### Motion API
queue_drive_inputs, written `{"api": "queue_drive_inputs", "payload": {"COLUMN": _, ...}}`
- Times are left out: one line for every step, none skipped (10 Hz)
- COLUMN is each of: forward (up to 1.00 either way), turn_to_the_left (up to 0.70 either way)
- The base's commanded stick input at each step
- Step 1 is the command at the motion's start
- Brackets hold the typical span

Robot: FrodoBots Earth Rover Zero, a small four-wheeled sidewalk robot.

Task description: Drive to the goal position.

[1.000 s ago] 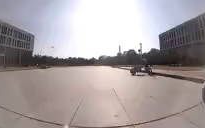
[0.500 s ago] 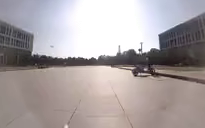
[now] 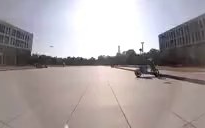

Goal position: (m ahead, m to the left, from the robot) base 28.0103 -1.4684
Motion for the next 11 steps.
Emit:
{"api": "queue_drive_inputs", "payload": {"forward": 1.0, "turn_to_the_left": 0.0}}
{"api": "queue_drive_inputs", "payload": {"forward": 1.0, "turn_to_the_left": 0.0}}
{"api": "queue_drive_inputs", "payload": {"forward": 1.0, "turn_to_the_left": 0.0}}
{"api": "queue_drive_inputs", "payload": {"forward": 1.0, "turn_to_the_left": 0.0}}
{"api": "queue_drive_inputs", "payload": {"forward": 1.0, "turn_to_the_left": 0.4}}
{"api": "queue_drive_inputs", "payload": {"forward": 1.0, "turn_to_the_left": 0.4}}
{"api": "queue_drive_inputs", "payload": {"forward": 1.0, "turn_to_the_left": 0.4}}
{"api": "queue_drive_inputs", "payload": {"forward": 1.0, "turn_to_the_left": 0.28}}
{"api": "queue_drive_inputs", "payload": {"forward": 1.0, "turn_to_the_left": 0.11}}
{"api": "queue_drive_inputs", "payload": {"forward": 1.0, "turn_to_the_left": 0.0}}
{"api": "queue_drive_inputs", "payload": {"forward": 1.0, "turn_to_the_left": 0.0}}
